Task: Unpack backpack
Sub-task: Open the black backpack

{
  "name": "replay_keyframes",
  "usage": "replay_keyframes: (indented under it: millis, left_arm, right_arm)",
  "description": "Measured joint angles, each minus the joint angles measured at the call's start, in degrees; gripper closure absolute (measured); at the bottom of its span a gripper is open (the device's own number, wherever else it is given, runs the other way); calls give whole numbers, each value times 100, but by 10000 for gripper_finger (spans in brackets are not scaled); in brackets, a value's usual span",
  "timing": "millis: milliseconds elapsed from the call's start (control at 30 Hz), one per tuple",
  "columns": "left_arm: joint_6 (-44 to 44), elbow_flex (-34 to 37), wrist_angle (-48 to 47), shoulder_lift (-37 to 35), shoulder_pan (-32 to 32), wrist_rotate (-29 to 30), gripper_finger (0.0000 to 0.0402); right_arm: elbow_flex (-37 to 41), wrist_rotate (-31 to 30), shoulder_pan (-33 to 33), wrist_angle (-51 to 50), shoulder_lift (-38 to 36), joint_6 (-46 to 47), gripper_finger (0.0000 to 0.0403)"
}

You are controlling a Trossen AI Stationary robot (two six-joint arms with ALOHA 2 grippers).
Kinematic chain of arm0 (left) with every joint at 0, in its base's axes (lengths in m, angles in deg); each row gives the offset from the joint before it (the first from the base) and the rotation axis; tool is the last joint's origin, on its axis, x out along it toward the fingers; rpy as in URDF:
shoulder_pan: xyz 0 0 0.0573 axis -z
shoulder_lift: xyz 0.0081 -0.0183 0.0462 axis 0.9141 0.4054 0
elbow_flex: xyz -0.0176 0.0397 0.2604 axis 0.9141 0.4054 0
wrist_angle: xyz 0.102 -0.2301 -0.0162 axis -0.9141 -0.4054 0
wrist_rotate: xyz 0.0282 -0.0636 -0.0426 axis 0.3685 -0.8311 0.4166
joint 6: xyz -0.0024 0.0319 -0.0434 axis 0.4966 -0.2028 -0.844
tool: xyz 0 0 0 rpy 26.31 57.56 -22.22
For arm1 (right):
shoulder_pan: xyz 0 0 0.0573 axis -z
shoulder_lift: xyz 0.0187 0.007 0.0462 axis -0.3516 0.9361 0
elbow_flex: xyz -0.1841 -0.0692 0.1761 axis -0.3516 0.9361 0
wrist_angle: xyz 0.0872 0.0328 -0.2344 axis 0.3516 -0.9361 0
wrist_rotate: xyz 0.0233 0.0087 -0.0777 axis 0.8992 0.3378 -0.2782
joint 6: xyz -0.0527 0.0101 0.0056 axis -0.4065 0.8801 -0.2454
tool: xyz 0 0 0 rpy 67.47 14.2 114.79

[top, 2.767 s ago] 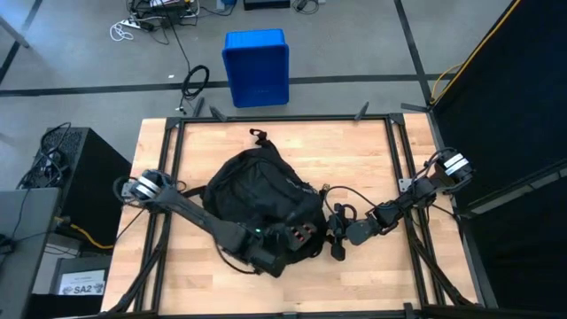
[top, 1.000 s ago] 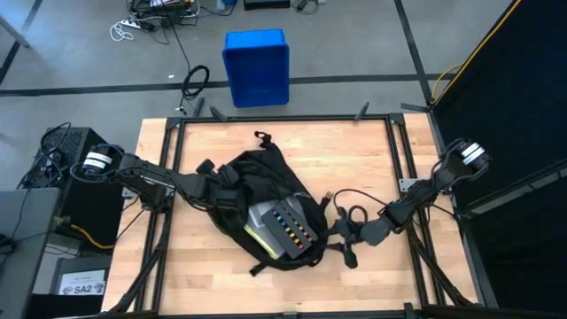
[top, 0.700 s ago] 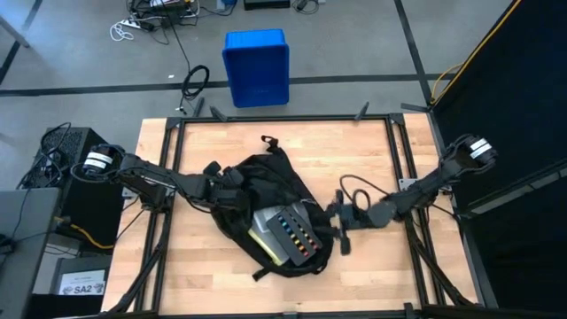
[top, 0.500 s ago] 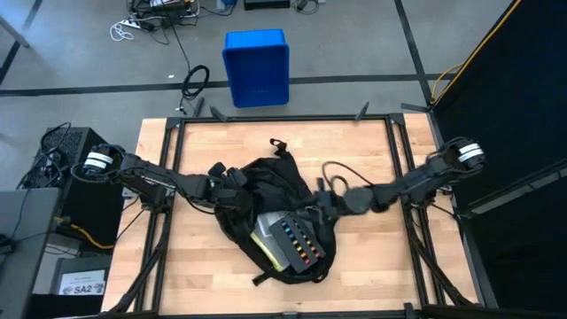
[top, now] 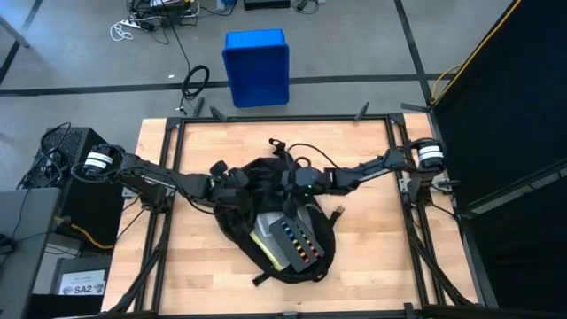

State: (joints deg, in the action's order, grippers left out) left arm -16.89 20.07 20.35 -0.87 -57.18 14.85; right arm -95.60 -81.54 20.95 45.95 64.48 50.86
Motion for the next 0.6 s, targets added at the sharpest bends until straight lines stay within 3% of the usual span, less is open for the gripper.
replay_keyframes:
  millis: [400, 600]
  left_arm:
    - [1249, -1252, -1248, -166, 13, 489, 238]
    - [1357, -2070, -1488, -216, 112, 486, 177]
  right_arm:
    - [6, 214, 135, -141, 47, 237, 319]
    - [13, 253, 168, -174, 49, 318, 314]
